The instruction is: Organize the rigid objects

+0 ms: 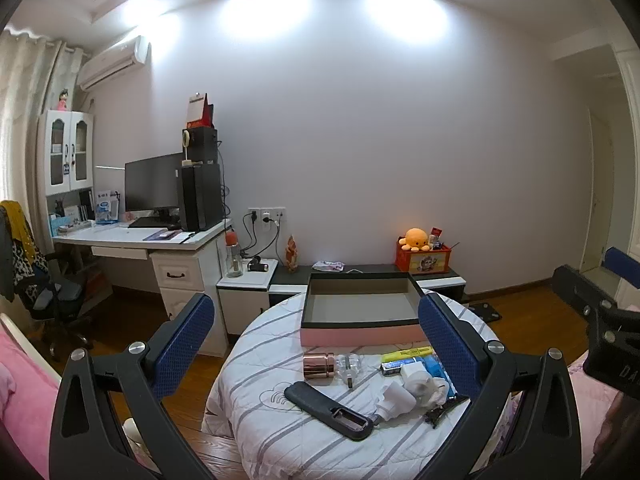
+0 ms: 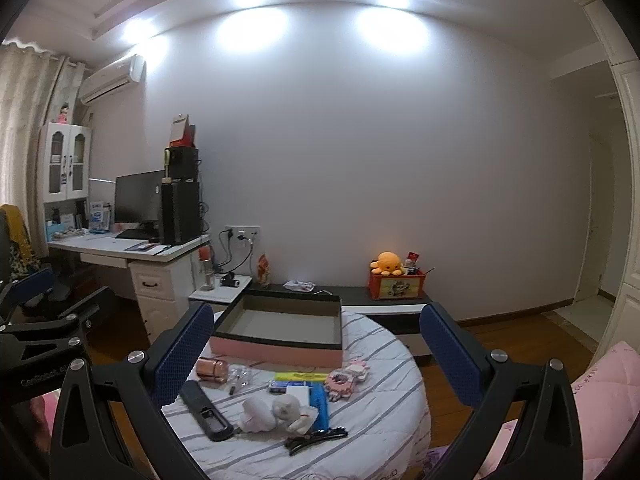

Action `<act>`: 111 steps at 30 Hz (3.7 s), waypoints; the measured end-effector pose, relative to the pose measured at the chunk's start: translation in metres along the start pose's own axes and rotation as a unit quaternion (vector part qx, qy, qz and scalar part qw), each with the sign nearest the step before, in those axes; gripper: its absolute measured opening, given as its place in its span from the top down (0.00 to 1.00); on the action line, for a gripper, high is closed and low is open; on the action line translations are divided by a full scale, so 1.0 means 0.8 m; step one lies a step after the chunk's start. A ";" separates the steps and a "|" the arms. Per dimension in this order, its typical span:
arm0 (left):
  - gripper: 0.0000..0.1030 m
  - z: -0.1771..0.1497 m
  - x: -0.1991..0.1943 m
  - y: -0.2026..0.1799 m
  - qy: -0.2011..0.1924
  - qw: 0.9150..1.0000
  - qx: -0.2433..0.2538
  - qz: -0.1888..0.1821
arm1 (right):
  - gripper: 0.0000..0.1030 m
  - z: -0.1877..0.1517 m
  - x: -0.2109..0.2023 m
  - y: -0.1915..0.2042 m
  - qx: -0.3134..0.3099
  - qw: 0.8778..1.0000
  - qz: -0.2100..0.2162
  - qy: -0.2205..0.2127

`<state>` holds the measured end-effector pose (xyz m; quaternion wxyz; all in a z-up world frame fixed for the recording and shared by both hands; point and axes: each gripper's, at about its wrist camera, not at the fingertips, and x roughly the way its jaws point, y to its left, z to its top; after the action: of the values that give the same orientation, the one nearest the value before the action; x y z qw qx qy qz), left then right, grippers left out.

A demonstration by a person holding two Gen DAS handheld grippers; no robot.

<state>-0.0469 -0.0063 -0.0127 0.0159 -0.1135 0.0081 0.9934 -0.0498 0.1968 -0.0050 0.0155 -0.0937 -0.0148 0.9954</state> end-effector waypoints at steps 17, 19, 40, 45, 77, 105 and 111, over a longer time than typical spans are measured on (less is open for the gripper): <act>0.00 0.010 0.041 -0.014 0.001 1.000 0.005 -0.001 | 0.00 0.006 0.026 -0.013 0.004 1.000 -0.031 -0.003; 0.00 0.011 0.044 -0.015 0.000 1.000 0.004 -0.003 | 0.00 0.006 0.028 -0.015 0.005 0.999 -0.032 -0.004; 0.00 0.004 0.049 -0.005 -0.033 0.999 -0.007 0.019 | 0.00 0.008 0.038 -0.007 -0.003 1.000 -0.024 -0.014; 0.00 0.004 0.043 -0.008 -0.049 0.999 0.003 0.017 | 0.00 0.007 0.038 -0.006 -0.004 1.000 -0.022 -0.021; 0.00 -0.009 0.066 -0.022 -0.035 0.999 0.022 0.013 | 0.00 -0.008 0.061 -0.011 -0.001 1.000 -0.014 0.002; 0.00 -0.211 0.245 -0.031 0.293 0.956 0.029 0.013 | 0.00 -0.184 0.174 -0.054 0.013 0.974 -0.001 0.225; 0.00 -0.226 0.271 -0.008 0.320 0.946 -0.048 0.026 | 0.00 -0.202 0.181 -0.054 0.013 0.969 0.012 0.247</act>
<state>-0.2170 0.0034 -0.2382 -0.0186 -0.4258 -0.0320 0.9041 -0.1609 0.2487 -0.1889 0.0075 -0.3370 0.0036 0.9415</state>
